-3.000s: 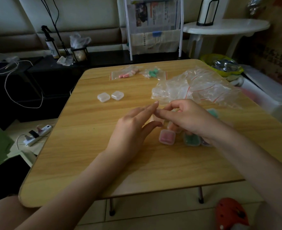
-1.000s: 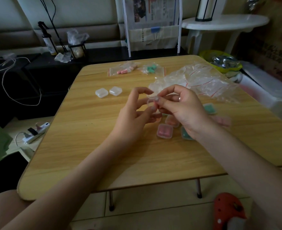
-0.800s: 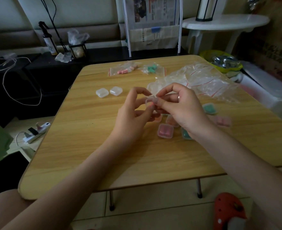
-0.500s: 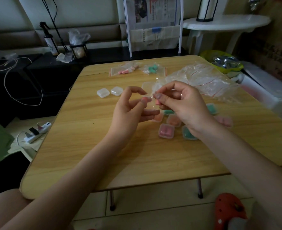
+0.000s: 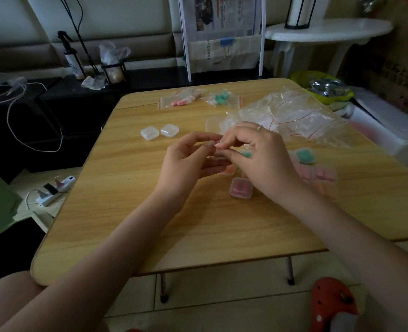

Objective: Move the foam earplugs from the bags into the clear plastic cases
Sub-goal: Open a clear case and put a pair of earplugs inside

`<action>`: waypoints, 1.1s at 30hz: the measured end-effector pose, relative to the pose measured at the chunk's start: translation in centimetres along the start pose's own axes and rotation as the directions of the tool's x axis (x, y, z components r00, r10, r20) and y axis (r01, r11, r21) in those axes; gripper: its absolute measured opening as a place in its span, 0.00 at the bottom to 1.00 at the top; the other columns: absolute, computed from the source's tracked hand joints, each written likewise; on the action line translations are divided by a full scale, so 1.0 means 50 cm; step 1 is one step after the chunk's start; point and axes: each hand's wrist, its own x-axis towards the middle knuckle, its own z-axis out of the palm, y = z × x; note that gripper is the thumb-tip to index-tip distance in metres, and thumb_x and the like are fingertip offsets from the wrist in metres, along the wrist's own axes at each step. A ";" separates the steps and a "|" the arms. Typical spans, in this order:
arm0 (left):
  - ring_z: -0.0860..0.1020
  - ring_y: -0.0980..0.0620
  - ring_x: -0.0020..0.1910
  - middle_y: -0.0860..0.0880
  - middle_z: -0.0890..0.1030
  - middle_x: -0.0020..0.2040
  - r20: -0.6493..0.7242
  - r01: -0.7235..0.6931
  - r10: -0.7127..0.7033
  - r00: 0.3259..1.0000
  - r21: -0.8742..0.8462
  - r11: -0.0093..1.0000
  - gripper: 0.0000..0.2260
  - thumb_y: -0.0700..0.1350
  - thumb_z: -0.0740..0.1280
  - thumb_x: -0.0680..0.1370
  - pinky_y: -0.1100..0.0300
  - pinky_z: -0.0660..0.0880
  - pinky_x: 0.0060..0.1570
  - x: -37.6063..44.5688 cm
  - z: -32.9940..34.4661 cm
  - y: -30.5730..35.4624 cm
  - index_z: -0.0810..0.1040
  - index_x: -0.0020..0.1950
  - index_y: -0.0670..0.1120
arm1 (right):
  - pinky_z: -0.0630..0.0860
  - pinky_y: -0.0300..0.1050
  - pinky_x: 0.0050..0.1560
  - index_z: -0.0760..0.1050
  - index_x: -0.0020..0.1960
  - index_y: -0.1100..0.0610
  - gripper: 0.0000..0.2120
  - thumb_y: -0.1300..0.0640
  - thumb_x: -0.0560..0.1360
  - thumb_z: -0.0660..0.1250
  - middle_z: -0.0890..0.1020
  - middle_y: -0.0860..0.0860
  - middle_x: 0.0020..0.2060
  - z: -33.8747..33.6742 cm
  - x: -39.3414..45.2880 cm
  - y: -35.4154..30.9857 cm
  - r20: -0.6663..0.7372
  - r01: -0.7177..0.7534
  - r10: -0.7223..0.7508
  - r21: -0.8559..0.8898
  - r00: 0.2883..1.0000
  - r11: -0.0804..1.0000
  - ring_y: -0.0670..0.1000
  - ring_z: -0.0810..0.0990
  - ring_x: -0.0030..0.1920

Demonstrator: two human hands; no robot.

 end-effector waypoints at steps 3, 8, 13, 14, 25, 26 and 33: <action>0.84 0.47 0.39 0.47 0.84 0.39 -0.020 0.022 -0.022 1.000 -0.017 1.000 0.07 0.37 0.62 0.79 0.60 0.80 0.38 0.003 -0.004 0.000 0.78 0.55 0.42 | 0.76 0.43 0.51 0.82 0.41 0.56 0.02 0.60 0.70 0.74 0.81 0.48 0.40 -0.009 0.001 -0.002 0.070 -0.116 0.112 0.046 0.991 0.992 0.46 0.80 0.45; 0.84 0.47 0.39 0.46 0.84 0.39 -0.022 0.036 -0.036 0.999 -0.031 0.999 0.04 0.37 0.65 0.78 0.59 0.80 0.39 0.007 -0.009 -0.004 0.74 0.51 0.43 | 0.79 0.40 0.51 0.79 0.45 0.58 0.07 0.65 0.70 0.74 0.80 0.47 0.42 -0.017 0.011 -0.004 0.131 -0.250 0.232 0.148 0.964 0.957 0.44 0.80 0.45; 0.84 0.46 0.39 0.46 0.84 0.37 -0.016 0.030 -0.031 0.999 -0.043 0.999 0.03 0.36 0.64 0.78 0.59 0.80 0.38 0.011 -0.013 -0.005 0.74 0.48 0.43 | 0.78 0.35 0.42 0.80 0.51 0.55 0.10 0.61 0.71 0.73 0.80 0.50 0.46 -0.020 0.015 -0.004 0.168 -0.292 0.271 0.119 0.948 0.949 0.43 0.79 0.46; 0.84 0.45 0.39 0.45 0.84 0.37 -0.020 0.035 -0.035 0.999 -0.044 0.998 0.03 0.36 0.64 0.78 0.59 0.80 0.38 0.011 -0.013 -0.005 0.74 0.47 0.43 | 0.77 0.33 0.40 0.81 0.51 0.55 0.09 0.61 0.72 0.73 0.81 0.50 0.45 -0.023 0.017 -0.004 0.199 -0.310 0.282 0.127 0.938 0.942 0.44 0.80 0.45; 0.84 0.43 0.38 0.44 0.82 0.36 0.015 0.039 -0.038 0.999 -0.034 0.999 0.08 0.36 0.64 0.78 0.58 0.80 0.35 0.008 -0.005 -0.006 0.66 0.51 0.44 | 0.72 0.31 0.30 0.82 0.47 0.56 0.04 0.57 0.73 0.72 0.80 0.44 0.35 -0.024 0.017 -0.015 0.198 -0.360 0.330 0.140 0.923 0.922 0.43 0.78 0.33; 0.84 0.43 0.37 0.43 0.82 0.36 0.013 0.049 -0.048 0.999 -0.047 0.998 0.09 0.35 0.64 0.78 0.58 0.80 0.35 0.008 -0.004 -0.006 0.65 0.51 0.44 | 0.72 0.30 0.29 0.81 0.45 0.57 0.03 0.57 0.73 0.72 0.80 0.44 0.34 -0.024 0.016 -0.016 0.199 -0.356 0.327 0.133 0.924 0.925 0.42 0.78 0.32; 0.84 0.42 0.39 0.43 0.83 0.36 0.030 0.087 -0.085 0.996 -0.070 0.994 0.05 0.37 0.62 0.79 0.56 0.81 0.37 0.014 -0.002 -0.012 0.66 0.51 0.43 | 0.70 0.28 0.32 0.80 0.38 0.55 0.06 0.60 0.73 0.71 0.80 0.44 0.32 -0.027 0.017 -0.010 0.220 -0.315 0.287 0.106 0.933 0.943 0.39 0.76 0.31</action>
